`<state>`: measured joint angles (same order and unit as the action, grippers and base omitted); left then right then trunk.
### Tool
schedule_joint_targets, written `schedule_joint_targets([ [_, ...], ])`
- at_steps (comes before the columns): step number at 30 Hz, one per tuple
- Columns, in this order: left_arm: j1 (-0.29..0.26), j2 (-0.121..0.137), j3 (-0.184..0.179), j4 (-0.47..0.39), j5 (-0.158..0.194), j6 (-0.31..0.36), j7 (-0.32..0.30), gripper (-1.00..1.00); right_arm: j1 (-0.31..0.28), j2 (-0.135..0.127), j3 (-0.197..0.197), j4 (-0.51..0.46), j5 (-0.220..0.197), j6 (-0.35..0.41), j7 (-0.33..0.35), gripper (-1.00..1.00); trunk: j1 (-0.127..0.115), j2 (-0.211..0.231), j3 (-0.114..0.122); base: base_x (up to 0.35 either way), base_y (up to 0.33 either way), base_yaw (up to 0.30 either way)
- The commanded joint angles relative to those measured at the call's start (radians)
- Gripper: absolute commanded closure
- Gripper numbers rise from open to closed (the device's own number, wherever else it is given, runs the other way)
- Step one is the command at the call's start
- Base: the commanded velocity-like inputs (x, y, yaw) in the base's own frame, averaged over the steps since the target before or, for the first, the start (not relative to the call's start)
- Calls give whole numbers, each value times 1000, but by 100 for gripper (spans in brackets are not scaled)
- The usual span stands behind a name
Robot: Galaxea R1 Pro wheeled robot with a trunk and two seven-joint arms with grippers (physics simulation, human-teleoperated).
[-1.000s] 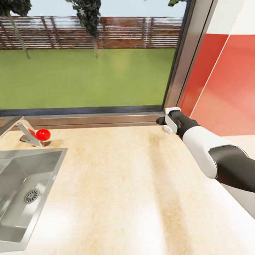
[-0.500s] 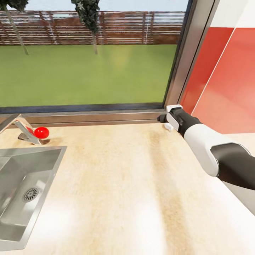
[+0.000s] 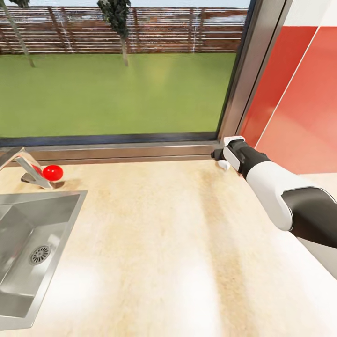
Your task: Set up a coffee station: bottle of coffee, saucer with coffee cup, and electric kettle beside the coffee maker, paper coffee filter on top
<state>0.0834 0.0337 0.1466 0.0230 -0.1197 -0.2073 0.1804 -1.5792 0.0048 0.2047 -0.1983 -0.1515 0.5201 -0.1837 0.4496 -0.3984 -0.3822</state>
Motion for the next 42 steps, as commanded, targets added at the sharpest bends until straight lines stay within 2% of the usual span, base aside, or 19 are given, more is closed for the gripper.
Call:
schedule_joint_targets([
  [1,-1,0,8,2,-11,-6,4,-100,-1,0,7,-1,-10,4,-7,-100,0,-2,-3,0,0,0],
  [16,-1,0,8,2,-11,-6,4,-100,-21,0,7,0,-11,5,-7,-100,0,-2,-27,0,0,0],
  [22,-1,0,8,2,-11,-6,4,-100,-47,0,7,11,-11,5,-7,-100,0,-2,-36,0,0,0],
  [28,-1,0,8,2,-11,-6,4,-100,-98,1,7,96,-10,3,-6,-100,0,-2,-41,0,0,0],
  [38,-1,1,8,2,-11,-6,4,-100,-134,1,10,160,-8,3,-4,-100,0,-2,-41,0,0,0],
  [40,-1,0,8,2,-11,-6,4,-100,-141,1,10,167,-7,3,8,-100,0,-2,-41,0,0,0],
  [41,-1,0,8,2,-11,-6,4,-100,-144,1,10,169,-7,3,29,-100,0,-2,-41,0,0,0],
  [42,-1,0,8,2,-11,-6,4,-100,-148,1,10,171,-6,3,78,-100,0,-2,-41,0,0,0],
])
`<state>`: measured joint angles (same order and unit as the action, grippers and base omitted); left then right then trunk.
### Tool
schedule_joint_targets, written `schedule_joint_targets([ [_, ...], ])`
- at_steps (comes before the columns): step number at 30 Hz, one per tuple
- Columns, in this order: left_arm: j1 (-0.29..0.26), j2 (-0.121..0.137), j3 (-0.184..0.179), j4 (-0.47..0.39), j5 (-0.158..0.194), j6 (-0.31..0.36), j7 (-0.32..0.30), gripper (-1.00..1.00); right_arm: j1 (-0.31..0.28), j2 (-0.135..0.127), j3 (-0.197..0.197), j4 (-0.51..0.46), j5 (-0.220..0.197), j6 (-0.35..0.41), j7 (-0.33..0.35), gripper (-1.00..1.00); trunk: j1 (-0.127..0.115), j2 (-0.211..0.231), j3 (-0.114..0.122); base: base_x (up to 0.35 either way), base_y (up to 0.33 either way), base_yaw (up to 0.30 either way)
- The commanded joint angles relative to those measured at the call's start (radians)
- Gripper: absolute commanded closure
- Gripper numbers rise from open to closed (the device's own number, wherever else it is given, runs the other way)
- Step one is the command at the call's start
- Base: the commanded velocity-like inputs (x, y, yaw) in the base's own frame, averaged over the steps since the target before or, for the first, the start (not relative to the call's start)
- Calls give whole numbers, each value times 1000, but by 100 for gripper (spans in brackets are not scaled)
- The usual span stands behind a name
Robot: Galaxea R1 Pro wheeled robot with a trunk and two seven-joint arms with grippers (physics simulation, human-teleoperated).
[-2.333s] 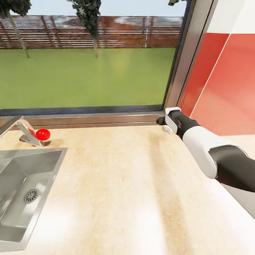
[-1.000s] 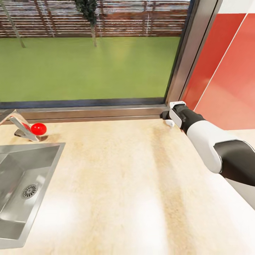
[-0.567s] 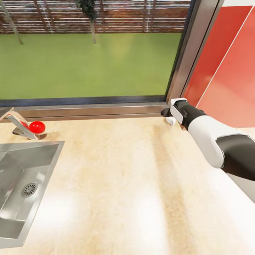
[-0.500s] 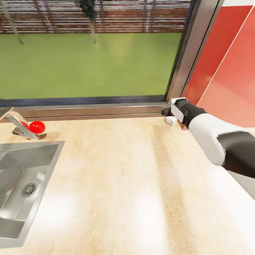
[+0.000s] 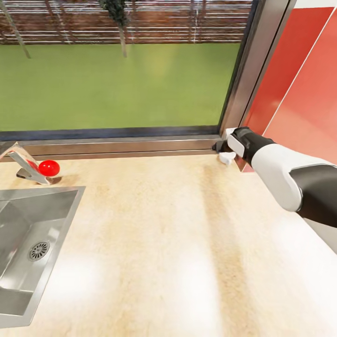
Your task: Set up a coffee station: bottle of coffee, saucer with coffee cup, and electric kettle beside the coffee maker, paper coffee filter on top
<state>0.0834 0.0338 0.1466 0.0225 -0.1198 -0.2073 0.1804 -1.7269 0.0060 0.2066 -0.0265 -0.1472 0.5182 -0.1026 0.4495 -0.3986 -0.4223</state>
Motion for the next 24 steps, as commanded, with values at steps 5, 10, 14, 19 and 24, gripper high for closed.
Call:
schedule_joint_targets([
  [5,-1,0,8,2,-11,-6,4,-100,-17,0,8,0,-8,5,94,-100,1,-2,-1,0,0,0],
  [10,-1,0,8,2,-11,-6,4,-100,-26,-2,8,2,-6,5,104,-100,1,-2,-1,0,0,0],
  [14,-1,0,8,3,-11,-6,4,-100,-26,-13,8,1,-6,5,105,-100,1,-2,-1,0,0,0],
  [19,-1,0,8,2,-11,-6,4,-100,-26,-23,8,0,-7,5,102,-100,1,-2,-1,0,0,0],
  [24,-1,0,8,3,-11,-6,4,-100,-47,-28,8,0,-8,5,101,-100,1,-2,-3,0,0,0],
])
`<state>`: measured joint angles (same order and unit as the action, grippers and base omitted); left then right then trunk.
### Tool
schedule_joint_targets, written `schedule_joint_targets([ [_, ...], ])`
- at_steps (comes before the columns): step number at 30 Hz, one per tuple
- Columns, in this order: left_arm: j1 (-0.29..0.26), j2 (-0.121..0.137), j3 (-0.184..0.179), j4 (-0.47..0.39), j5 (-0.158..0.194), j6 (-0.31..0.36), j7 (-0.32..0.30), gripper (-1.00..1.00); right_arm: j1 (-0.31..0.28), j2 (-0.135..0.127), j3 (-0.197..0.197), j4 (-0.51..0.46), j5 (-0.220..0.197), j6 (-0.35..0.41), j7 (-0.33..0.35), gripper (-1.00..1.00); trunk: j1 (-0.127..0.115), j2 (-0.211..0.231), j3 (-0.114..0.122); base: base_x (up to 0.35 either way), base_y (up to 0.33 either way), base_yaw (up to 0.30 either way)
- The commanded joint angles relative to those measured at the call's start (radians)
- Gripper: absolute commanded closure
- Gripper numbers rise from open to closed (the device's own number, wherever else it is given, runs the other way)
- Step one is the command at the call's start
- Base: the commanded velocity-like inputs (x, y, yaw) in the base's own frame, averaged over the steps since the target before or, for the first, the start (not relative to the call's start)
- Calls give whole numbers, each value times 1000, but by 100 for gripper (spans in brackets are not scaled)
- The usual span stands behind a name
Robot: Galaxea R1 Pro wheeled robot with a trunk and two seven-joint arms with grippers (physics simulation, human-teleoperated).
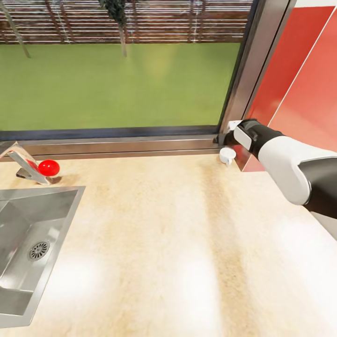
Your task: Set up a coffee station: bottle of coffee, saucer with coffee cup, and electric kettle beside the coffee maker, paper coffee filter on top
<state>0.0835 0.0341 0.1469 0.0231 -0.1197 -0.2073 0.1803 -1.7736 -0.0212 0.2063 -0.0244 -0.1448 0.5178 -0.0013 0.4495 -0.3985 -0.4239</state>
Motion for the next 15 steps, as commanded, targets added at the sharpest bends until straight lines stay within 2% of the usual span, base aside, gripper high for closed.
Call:
schedule_joint_targets([
  [1,-1,0,8,2,-11,-6,4,-100,-3,-3,8,-2,-10,5,0,-100,1,-2,-2,0,0,0],
  [6,-1,0,8,2,-11,-6,4,-100,-9,-15,8,-2,-10,5,3,-100,1,-2,-9,0,0,0],
  [15,-1,0,8,2,-11,-6,4,-100,-10,-17,8,-2,-10,5,4,-100,1,-2,-24,0,0,0],
])
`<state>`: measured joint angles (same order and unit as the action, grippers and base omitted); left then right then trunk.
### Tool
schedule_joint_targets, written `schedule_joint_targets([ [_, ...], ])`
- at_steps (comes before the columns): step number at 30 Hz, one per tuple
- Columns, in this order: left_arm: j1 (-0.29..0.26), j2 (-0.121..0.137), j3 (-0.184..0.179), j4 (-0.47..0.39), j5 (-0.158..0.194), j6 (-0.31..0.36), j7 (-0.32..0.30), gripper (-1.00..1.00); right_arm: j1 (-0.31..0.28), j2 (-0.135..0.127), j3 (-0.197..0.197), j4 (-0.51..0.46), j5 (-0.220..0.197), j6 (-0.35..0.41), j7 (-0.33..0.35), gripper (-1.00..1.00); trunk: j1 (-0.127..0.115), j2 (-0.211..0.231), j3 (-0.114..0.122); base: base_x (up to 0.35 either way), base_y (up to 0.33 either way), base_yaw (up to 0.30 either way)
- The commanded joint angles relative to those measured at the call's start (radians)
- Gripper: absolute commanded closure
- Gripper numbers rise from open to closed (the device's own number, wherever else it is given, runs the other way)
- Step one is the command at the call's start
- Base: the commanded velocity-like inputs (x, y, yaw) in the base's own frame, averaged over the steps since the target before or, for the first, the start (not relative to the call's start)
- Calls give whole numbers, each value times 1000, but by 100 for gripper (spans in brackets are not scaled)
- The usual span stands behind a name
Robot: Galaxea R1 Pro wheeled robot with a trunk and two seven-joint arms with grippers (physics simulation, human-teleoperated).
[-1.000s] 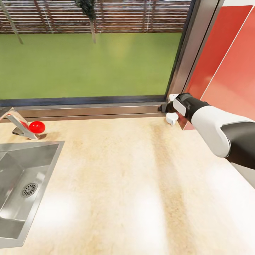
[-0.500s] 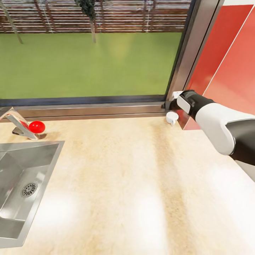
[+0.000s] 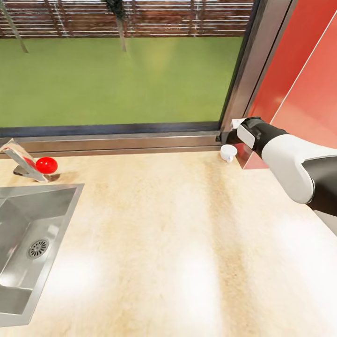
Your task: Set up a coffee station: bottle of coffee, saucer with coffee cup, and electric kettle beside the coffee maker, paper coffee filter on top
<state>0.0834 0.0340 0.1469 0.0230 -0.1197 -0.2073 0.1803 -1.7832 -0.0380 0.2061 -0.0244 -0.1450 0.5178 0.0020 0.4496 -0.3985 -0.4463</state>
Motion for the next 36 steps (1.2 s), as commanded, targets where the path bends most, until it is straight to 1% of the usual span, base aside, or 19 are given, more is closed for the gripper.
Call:
schedule_joint_targets([
  [1,-1,1,8,2,-11,-6,4,-100,0,0,9,-2,-10,5,1,-100,0,-2,-3,0,0,0],
  [11,-1,0,8,2,-11,-6,4,-100,0,0,9,-2,-10,5,1,-100,0,-2,-19,0,0,37],
  [36,-1,0,8,2,-11,-6,4,-100,-1,0,9,-2,-10,5,1,-100,0,-2,-58,0,0,1],
])
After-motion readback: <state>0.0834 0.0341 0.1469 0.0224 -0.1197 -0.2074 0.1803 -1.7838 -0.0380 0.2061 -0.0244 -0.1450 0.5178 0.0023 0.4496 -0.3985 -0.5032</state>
